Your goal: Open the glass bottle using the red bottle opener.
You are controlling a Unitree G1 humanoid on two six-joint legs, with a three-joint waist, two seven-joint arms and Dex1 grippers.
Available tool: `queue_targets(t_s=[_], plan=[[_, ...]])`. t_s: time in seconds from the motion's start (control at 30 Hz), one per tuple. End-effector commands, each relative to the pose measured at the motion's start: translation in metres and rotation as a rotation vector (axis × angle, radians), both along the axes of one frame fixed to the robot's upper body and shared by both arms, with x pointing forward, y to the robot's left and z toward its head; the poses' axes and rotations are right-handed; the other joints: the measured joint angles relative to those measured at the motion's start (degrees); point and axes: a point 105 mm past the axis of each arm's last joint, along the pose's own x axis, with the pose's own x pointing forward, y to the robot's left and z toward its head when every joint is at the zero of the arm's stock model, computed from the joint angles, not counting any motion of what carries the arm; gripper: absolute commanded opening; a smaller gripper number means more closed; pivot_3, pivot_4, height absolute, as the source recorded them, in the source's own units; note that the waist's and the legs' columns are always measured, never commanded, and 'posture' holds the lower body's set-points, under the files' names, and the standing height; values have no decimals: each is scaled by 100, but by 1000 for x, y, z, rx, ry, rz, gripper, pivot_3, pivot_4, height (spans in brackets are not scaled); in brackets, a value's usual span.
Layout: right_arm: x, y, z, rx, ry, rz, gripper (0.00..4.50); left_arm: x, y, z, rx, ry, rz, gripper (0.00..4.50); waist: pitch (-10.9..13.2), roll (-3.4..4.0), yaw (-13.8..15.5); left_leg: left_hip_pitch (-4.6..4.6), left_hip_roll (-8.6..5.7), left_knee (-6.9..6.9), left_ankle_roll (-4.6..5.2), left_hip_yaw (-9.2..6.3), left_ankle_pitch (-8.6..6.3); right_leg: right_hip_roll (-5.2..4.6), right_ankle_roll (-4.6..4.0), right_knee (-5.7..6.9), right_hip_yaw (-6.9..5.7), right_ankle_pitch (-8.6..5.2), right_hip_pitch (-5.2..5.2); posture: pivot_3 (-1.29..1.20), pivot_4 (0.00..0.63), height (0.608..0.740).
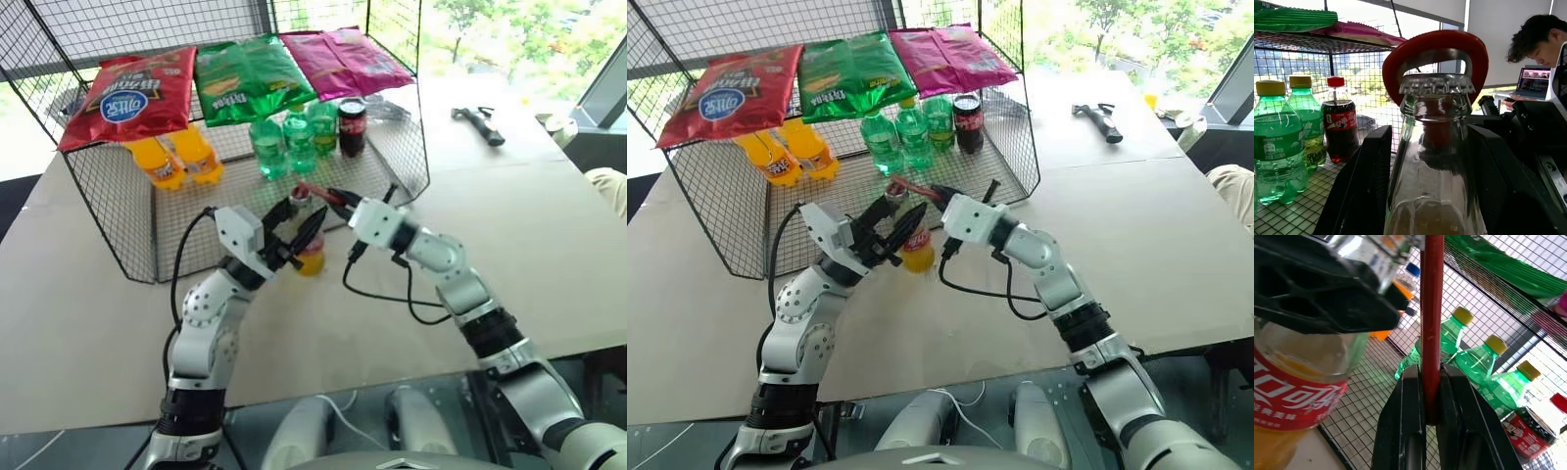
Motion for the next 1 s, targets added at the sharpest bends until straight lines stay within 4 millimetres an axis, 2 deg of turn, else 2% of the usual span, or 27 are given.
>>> queue_targets(t_s=[0.03, 0.2, 0.37, 0.57, 0.67, 1.0], plan=[[-10, 12, 14, -9, -135, 60, 0, 2, 0, -11, -2, 23, -10, 2003, 0, 0, 14, 1, 0, 0, 0, -1, 0, 0, 0, 0, -1, 0, 1, 0, 150, 740], [-11, 13, 6, -70, -232, 62, 0, 4, 6, -28, -3, 39, -8, 2003, -2, 2, 14, 61, -1, -14, 0, 7, 0, 0, -1, -4, 5, -1, 45, 0, 150, 740], [-7, 12, 4, -123, -361, 30, 0, 3, 1, -21, -8, 26, -19, 2003, -7, 4, 9, 86, 1, -18, 0, 7, 0, 4, -1, -1, 6, -1, 64, 0, 150, 740], [3, 2, 18, -170, -510, -18, 0, 2, -3, -16, -6, 28, -25, 2003, -7, 4, 13, 84, 1, -20, 0, 7, 0, 5, -1, -3, 7, -1, 63, 0, 150, 740], [10, -5, 29, -190, -563, -39, 0, 1, -3, -19, -5, 37, -26, 2003, -6, 5, 12, 81, 1, -22, 0, 7, 0, 4, -1, -6, 7, -1, 63, 0, 150, 740], [14, -8, 42, -204, -627, -33, 0, 3, -4, -12, -9, 37, -23, 2003, -6, 5, 19, 77, 1, -23, 0, 6, 0, 4, -2, -7, 7, -1, 63, 0, 150, 740]])
